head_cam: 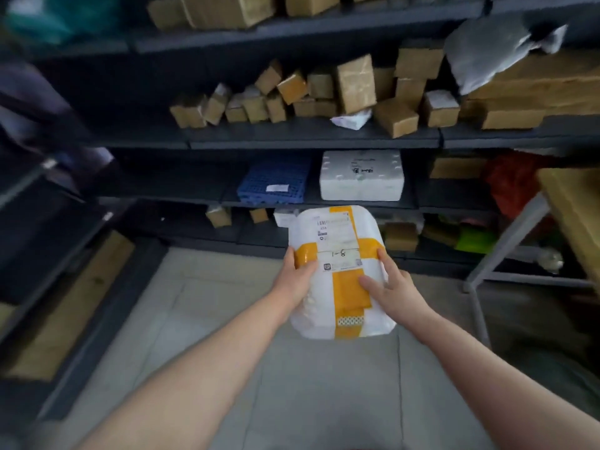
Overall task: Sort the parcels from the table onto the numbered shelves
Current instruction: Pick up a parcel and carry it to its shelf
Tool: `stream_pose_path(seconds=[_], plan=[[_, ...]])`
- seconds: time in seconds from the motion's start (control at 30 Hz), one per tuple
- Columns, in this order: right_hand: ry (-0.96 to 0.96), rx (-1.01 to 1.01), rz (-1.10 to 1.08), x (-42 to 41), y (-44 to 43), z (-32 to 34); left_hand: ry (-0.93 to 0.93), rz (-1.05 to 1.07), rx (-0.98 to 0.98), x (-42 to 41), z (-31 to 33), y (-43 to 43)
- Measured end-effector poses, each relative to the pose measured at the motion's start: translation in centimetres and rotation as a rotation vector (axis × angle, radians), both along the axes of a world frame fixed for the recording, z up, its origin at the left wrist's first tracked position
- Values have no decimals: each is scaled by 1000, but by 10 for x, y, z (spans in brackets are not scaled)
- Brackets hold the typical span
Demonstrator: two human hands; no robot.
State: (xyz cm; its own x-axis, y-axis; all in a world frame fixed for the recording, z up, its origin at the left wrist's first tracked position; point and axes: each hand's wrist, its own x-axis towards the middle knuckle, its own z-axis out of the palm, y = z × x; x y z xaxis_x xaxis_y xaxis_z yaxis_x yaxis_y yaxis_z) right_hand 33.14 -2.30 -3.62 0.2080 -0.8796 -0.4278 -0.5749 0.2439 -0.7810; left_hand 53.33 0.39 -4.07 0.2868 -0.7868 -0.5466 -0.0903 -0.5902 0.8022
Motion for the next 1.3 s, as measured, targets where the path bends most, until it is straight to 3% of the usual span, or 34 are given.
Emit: stream_pose_path(seconds=[0.2,0.5,0.77,1.1,1.3], plan=[[14,-45,255,146,22,4,-68,179,-27,137,0,64],[-1,-26,460,314,46,1,-58,417,0,286,-15,131],[9,-27,737,441,42,-1,-13,744,4,367,-20,167],[-17,-61,1115,580,-15,-9,-33,1067,10,456,-16,146],[1,-10,1230,654,-17,-21,-1,1241,17,487,-20,150]])
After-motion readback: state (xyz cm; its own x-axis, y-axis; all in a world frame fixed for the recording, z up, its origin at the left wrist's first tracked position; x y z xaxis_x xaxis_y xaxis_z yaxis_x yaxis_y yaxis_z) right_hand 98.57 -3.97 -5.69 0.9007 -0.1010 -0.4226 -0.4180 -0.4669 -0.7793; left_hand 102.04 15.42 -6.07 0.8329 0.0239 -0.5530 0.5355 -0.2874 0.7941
